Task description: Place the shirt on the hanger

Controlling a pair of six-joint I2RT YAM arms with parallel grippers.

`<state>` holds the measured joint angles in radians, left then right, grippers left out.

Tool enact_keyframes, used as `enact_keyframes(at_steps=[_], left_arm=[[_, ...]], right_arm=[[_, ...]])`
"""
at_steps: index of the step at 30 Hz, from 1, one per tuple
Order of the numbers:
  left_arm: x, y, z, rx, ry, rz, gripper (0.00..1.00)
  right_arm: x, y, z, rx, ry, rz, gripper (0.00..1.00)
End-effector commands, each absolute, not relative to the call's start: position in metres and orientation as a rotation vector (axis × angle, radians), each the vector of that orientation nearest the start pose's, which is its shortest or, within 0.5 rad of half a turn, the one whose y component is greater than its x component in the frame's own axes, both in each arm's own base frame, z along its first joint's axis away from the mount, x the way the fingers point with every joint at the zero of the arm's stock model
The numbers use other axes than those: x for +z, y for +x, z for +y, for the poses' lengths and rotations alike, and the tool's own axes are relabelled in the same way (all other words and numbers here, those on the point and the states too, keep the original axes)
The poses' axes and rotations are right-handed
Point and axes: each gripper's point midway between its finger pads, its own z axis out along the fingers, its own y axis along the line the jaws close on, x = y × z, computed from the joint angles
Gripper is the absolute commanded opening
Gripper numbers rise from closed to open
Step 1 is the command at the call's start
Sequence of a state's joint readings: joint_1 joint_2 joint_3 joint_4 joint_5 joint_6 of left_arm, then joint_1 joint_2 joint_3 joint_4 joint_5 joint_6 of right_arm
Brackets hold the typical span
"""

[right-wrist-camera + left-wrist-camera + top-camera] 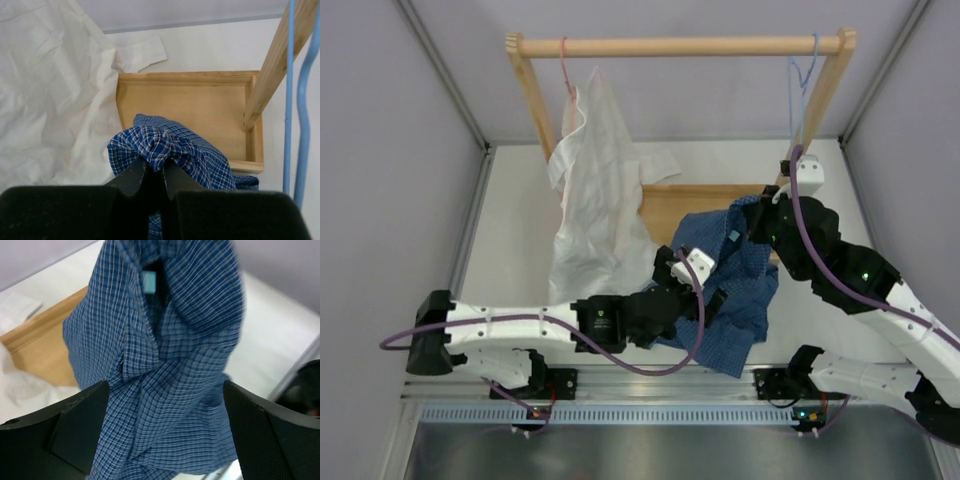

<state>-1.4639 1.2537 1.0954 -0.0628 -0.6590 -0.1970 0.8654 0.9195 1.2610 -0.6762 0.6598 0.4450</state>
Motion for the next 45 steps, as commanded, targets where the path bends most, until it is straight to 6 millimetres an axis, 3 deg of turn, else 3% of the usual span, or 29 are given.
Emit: enact_keyframes(at_steps=[1, 2, 5, 11, 13, 15, 16, 18, 19, 20, 22, 23, 24, 26, 27, 28, 30, 31, 32, 34, 36, 37, 39, 40, 41, 42, 43, 44, 45], left_arm=[[0.322, 0.171, -0.376, -0.593, 0.372, 1.547, 0.98], [0.304, 0.174, -0.382, -0.556, 0.392, 1.561, 0.98], [0.278, 0.193, -0.393, -0.505, 0.396, 1.611, 0.95], [0.244, 0.236, -0.385, -0.352, 0.283, 1.666, 0.82], [0.241, 0.249, -0.38, -0.303, 0.234, 1.682, 0.56], [0.245, 0.251, -0.369, -0.253, 0.205, 1.689, 0.17], [0.269, 0.247, -0.357, -0.278, 0.156, 1.663, 0.0], [0.3, 0.23, -0.343, -0.285, 0.167, 1.622, 0.0], [0.341, 0.221, -0.324, -0.331, 0.115, 1.573, 0.0], [0.364, 0.213, -0.314, -0.304, 0.155, 1.539, 0.0], [0.408, 0.182, -0.314, -0.363, 0.255, 1.474, 0.0], [0.452, 0.171, -0.304, -0.341, 0.304, 1.415, 0.0], [0.47, 0.146, -0.309, -0.357, 0.38, 1.385, 0.0], [0.514, 0.128, -0.307, -0.244, 0.498, 1.313, 0.0], [0.523, 0.111, -0.311, -0.226, 0.556, 1.295, 0.0], [0.531, 0.105, -0.313, -0.185, 0.595, 1.276, 0.0], [0.551, 0.096, -0.318, -0.099, 0.657, 1.245, 0.0], [0.559, 0.096, -0.318, -0.079, 0.654, 1.247, 0.0], [0.565, 0.097, -0.316, -0.053, 0.654, 1.248, 0.0], [0.586, 0.099, -0.307, -0.11, 0.597, 1.247, 0.0], [0.595, 0.106, -0.297, -0.188, 0.517, 1.246, 0.0], [0.604, 0.111, -0.287, -0.243, 0.49, 1.232, 0.0], [0.587, 0.121, -0.291, -0.29, 0.52, 1.269, 0.0], [0.589, 0.118, -0.294, -0.38, 0.569, 1.235, 0.0], [0.567, 0.131, -0.298, -0.409, 0.583, 1.296, 0.0], [0.558, 0.138, -0.3, -0.433, 0.592, 1.32, 0.0], [0.541, 0.138, -0.313, -0.496, 0.672, 1.329, 0.0], [0.521, 0.166, -0.311, -0.508, 0.611, 1.416, 0.0], [0.503, 0.175, -0.313, -0.522, 0.63, 1.459, 0.0]], right_arm=[[0.353, 0.24, 0.154, 0.354, -0.022, 1.862, 0.0], [0.353, 0.238, 0.156, 0.375, -0.033, 1.865, 0.0], [0.359, 0.228, 0.166, 0.466, -0.072, 1.864, 0.01], [0.367, 0.214, 0.177, 0.586, -0.125, 1.852, 0.01], [0.374, 0.212, 0.172, 0.59, -0.119, 1.83, 0.01], [0.386, 0.209, 0.167, 0.593, -0.114, 1.799, 0.01], [0.393, 0.206, 0.164, 0.597, -0.134, 1.775, 0.01], [0.415, 0.198, 0.162, 0.629, -0.179, 1.72, 0.0], [0.422, 0.191, 0.167, 0.653, -0.265, 1.695, 0.0], [0.437, 0.183, 0.167, 0.68, -0.305, 1.657, 0.0], [0.46, 0.169, 0.171, 0.721, -0.403, 1.598, 0.0], [0.467, 0.165, 0.17, 0.731, -0.425, 1.582, 0.0], [0.469, 0.159, 0.17, 0.736, -0.467, 1.581, 0.0], [0.494, 0.147, 0.163, 0.768, -0.475, 1.523, 0.0], [0.498, 0.139, 0.164, 0.795, -0.51, 1.515, 0.0], [0.516, 0.13, 0.16, 0.819, -0.517, 1.472, 0.0], [0.531, 0.112, 0.16, 0.88, -0.58, 1.432, 0.0], [0.53, 0.11, 0.161, 0.884, -0.6, 1.454, 0.0], [0.549, 0.098, 0.152, 0.91, -0.595, 1.406, 0.0], [0.558, 0.092, 0.145, 0.928, -0.572, 1.404, 0.0], [0.555, 0.097, 0.135, 0.898, -0.499, 1.428, 0.0], [0.539, 0.106, 0.137, 0.868, -0.48, 1.482, 0.0], [0.513, 0.126, 0.132, 0.784, -0.396, 1.567, 0.0], [0.481, 0.138, 0.139, 0.735, -0.394, 1.654, 0.0], [0.464, 0.15, 0.135, 0.67, -0.336, 1.705, 0.0], [0.45, 0.157, 0.132, 0.63, -0.309, 1.738, 0.0], [0.415, 0.168, 0.137, 0.566, -0.306, 1.822, 0.0], [0.401, 0.174, 0.136, 0.531, -0.28, 1.847, 0.0], [0.389, 0.178, 0.136, 0.513, -0.249, 1.868, 0.0]])
